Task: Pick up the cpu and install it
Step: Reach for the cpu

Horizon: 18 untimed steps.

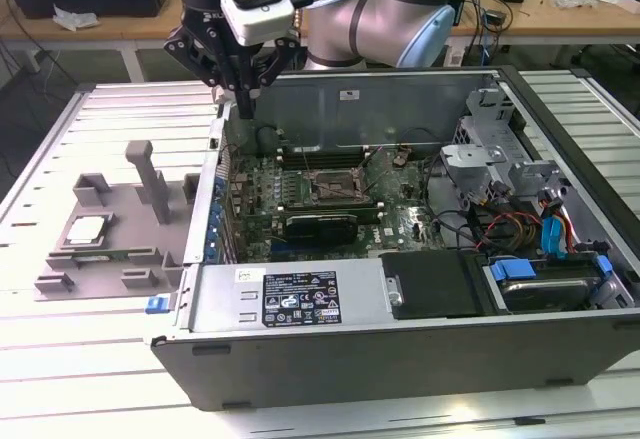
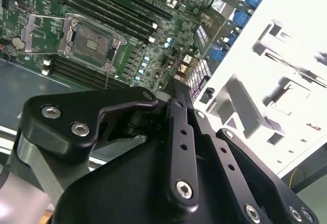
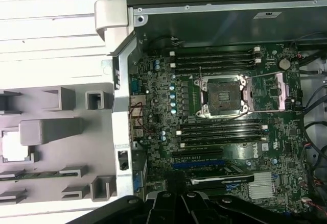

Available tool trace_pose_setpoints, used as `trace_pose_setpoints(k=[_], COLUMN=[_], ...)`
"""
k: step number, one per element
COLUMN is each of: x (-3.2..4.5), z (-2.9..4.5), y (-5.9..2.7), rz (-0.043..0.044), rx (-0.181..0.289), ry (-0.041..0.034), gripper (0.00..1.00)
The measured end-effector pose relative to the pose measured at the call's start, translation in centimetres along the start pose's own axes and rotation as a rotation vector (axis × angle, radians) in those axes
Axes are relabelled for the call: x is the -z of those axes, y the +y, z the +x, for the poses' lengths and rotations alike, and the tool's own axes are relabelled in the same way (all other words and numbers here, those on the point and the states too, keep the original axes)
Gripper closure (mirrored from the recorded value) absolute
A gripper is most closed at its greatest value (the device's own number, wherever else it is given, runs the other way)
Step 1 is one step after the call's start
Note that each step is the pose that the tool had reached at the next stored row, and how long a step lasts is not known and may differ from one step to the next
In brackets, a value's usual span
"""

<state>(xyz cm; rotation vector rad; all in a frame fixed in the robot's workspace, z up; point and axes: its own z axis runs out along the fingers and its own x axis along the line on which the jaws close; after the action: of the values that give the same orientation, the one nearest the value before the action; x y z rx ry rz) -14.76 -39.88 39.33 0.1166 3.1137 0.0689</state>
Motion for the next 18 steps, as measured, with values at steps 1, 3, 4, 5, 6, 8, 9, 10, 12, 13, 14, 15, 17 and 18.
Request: trace_pose_setpoints(k=[1,3,4,5,6,8,9,10,12,13,14,15,17,18], x=[0.0,0.01,0.01,0.02,0.02,0.03,0.03,0.04,0.05,0.05,0.06,0.07,0.08,0.09], z=[0.09,0.38,0.53,0.66,0.8,1.02,1.14,1.28,1.77,1.93,2.14,2.45,3.2,3.33], y=[-0.01,-0.03,-0.04,-0.05,-0.06,-0.08,-0.09,-0.1,-0.13,-0.14,-0.16,-0.18,-0.24,-0.25], rz=[-0.0001,0.0,0.0,0.0001,0.0,0.0,0.0,0.0001,0.0,0.0,0.0,0.0,0.0,0.0], rx=[0.0,0.0,0.0,0.0,0.0,0.0,0.0,0.0,0.0,0.0,0.0,0.0,0.0,0.0], ry=[0.0,0.0,0.0,0.0,0.0,0.0,0.0,0.0,0.0,0.0,0.0,-0.0001,-0.0003,-0.0003], gripper=[0.89,0.89,0.89,0.89,0.89,0.89,0.89,0.89,0.89,0.89,0.89,0.89,0.89,0.89])
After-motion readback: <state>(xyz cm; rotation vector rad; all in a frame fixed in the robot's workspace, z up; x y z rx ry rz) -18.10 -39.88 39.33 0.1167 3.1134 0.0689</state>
